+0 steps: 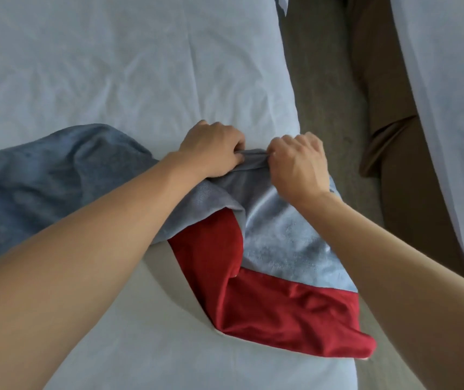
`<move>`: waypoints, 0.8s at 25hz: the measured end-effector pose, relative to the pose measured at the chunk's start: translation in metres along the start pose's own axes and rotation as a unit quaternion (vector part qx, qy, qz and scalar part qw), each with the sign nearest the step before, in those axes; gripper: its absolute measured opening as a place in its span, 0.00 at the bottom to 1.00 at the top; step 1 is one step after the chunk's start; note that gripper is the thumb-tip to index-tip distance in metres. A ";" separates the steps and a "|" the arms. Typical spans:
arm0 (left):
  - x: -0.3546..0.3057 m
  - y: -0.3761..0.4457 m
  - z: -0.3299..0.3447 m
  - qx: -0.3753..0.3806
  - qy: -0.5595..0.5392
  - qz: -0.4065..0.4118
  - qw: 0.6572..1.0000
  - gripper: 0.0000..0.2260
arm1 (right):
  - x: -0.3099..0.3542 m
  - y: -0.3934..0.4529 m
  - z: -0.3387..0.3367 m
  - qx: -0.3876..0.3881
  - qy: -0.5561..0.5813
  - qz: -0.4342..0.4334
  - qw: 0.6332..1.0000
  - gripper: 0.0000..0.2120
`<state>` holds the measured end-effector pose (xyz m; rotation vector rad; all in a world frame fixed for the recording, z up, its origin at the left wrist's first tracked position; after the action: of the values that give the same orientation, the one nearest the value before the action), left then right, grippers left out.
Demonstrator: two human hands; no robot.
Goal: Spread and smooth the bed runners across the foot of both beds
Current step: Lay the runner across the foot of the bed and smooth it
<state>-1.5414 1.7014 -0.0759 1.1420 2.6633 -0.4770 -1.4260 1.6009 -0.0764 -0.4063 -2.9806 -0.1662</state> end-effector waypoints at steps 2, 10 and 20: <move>-0.029 0.024 -0.004 -0.054 -0.019 0.008 0.998 0.05 | -0.034 0.010 -0.007 -0.012 -0.007 0.059 0.998 0.09; -0.015 0.029 0.004 0.015 0.063 -0.014 0.998 0.04 | -0.024 0.000 0.003 0.011 0.039 0.011 0.999 0.11; -0.015 -0.027 -0.009 -0.155 0.026 -0.005 0.988 0.09 | 0.025 -0.025 -0.038 -0.055 0.071 -0.007 0.996 0.08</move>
<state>-1.5517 1.6775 -0.0572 1.0595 2.6637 -0.0312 -1.4529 1.5787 -0.0377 -0.3706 -2.8439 -0.3469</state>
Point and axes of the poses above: each hand's wrist, its own y-axis towards the middle knuckle, its own z-axis out of the palm, x = y × z, the point moved 6 cm from there along y, towards the middle knuckle, and after that the axes turned 8 degrees about -x, right-handed, at the moved point
